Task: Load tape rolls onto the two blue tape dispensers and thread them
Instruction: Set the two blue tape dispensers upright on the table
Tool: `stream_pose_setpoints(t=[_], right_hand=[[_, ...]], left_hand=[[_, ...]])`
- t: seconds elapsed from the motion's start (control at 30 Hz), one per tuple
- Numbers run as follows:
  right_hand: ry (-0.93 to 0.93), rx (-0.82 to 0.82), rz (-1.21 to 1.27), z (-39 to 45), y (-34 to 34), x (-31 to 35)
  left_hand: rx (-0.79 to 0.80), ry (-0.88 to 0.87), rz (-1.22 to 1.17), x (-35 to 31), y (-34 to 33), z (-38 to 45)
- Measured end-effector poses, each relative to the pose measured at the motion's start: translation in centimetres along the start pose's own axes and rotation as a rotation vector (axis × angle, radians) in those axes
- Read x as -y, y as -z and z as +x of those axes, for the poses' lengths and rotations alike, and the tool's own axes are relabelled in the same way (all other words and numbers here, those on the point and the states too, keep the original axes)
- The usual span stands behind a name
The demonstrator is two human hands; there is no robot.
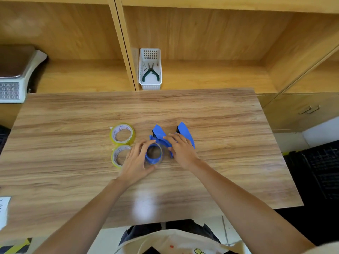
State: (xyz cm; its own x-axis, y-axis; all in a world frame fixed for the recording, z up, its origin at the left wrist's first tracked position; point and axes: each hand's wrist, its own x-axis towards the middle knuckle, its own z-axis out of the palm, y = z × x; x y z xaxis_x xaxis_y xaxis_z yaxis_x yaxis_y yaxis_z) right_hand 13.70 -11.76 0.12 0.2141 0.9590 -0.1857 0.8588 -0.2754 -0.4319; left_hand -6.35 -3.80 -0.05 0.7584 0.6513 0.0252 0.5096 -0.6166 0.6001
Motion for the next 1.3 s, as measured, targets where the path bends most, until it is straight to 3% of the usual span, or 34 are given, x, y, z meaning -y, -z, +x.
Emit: stream_pose_setpoints(t=[0.1,0.23,0.47,0.67,0.8,0.93,1.13,1.3], right_hand=[[0.084,-0.051,0.057,-0.6,0.0,0.2],[0.156,0.027,0.055,-1.9,-0.7,0.9],[0.173,0.122,0.013,-3.3,-1.6,2.1],[0.142,0.050,0.049,-3.6,-0.8,1.6],[0.034,-0.101,0.096,-3.5,0.7,-0.1],[-0.071,-0.151,0.016,-3.4,1.5,-3.3],[-0.264,-0.044,0.018,-3.6,1.1,-6.6],[-0.328,0.030,0.105,-3.8,0.1,-7.3]], left_hand=[[0.030,-0.004,0.059,0.3,0.2,-2.6],[0.077,-0.027,0.142,1.5,-0.2,-7.2],[0.237,0.154,0.174,4.0,-1.9,-11.6],[0.206,0.144,0.244,3.5,-1.4,-11.9],[0.083,0.055,0.224,1.8,-1.0,-9.0],[0.037,-0.062,0.285,-1.6,-1.6,-2.5],[0.161,-0.158,0.467,-4.6,-5.1,5.2],[0.332,-0.074,0.541,-5.4,-7.7,7.8]])
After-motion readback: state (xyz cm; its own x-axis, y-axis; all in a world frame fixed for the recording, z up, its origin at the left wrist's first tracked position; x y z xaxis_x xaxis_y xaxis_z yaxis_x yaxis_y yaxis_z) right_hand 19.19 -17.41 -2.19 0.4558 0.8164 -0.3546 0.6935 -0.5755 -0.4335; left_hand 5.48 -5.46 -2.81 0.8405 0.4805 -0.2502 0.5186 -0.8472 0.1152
